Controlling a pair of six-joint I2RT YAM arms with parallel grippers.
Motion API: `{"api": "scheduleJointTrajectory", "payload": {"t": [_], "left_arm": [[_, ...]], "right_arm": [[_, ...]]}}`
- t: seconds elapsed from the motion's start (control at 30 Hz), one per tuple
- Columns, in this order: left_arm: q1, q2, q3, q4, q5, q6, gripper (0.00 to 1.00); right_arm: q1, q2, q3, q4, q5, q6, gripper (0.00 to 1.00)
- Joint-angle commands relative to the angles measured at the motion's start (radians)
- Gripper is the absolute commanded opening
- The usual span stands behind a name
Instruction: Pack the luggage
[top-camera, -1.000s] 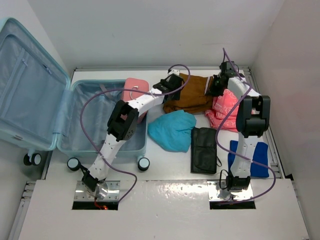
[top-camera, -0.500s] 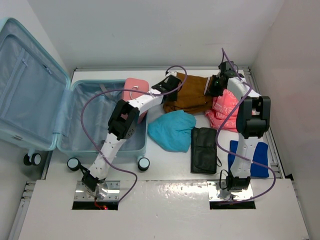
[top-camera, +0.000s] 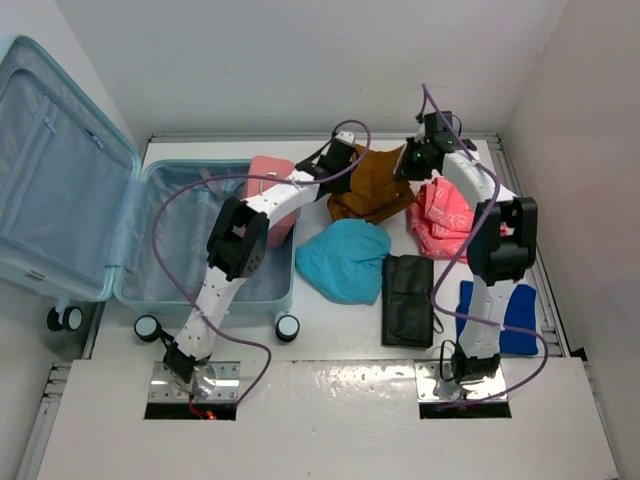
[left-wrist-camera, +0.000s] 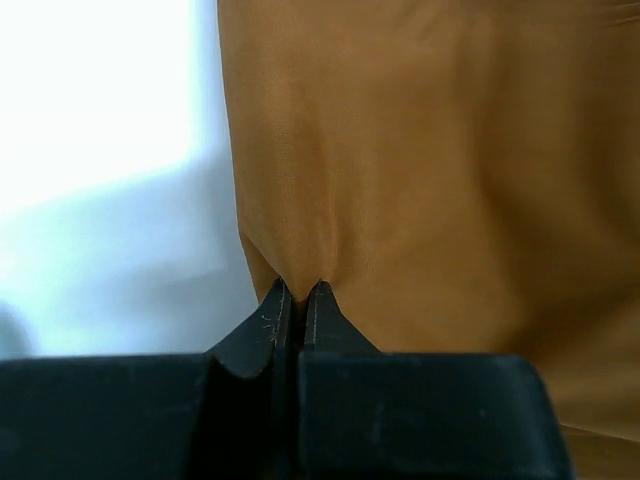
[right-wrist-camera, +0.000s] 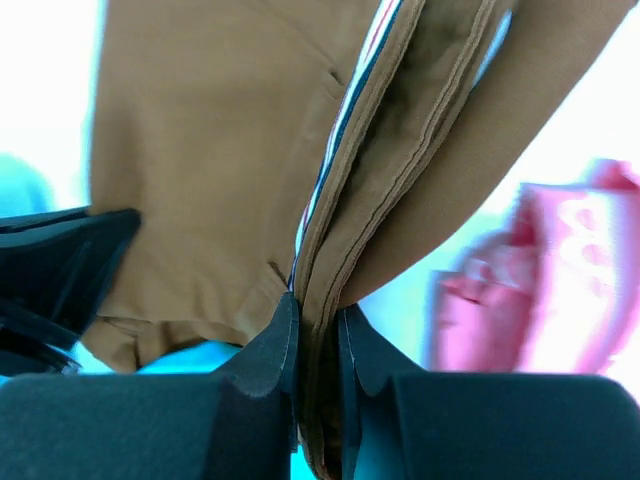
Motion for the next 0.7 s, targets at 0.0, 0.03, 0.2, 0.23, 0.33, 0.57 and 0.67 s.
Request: {"api": "scheduleJointTrajectory", "payload": {"t": [0.0, 0.03, 0.2, 0.23, 0.33, 0.57, 0.67], "left_arm": [[-0.012, -0.275, -0.022, 0.173, 0.026, 0.076, 0.00], [-0.012, -0.308, -0.032, 0.186, 0.016, 0.085, 0.00], [-0.003, -0.472, -0.059, 0.184, -0.024, 0.140, 0.00], [0.008, -0.533, -0.085, 0.174, -0.043, 0.156, 0.00], [0.049, -0.622, -0.161, 0.132, -0.086, 0.156, 0.00], [0.195, -0.944, -0.429, 0.111, -0.139, 0.203, 0.00], [0.274, -1.072, -0.532, 0.100, -0.165, 0.237, 0.00]], "right_arm": [[0.105, -0.182, 0.045, 0.175, -0.047, -0.048, 0.00], [0.116, -0.206, 0.043, 0.183, -0.039, -0.074, 0.00], [0.203, -0.289, 0.042, 0.255, -0.026, -0.089, 0.00], [0.214, -0.297, 0.040, 0.269, -0.026, -0.092, 0.00], [0.271, -0.337, 0.025, 0.358, -0.027, -0.085, 0.00], [0.459, -0.300, 0.109, 0.433, -0.039, -0.060, 0.00], [0.543, -0.221, 0.161, 0.467, -0.036, -0.068, 0.00]]}}
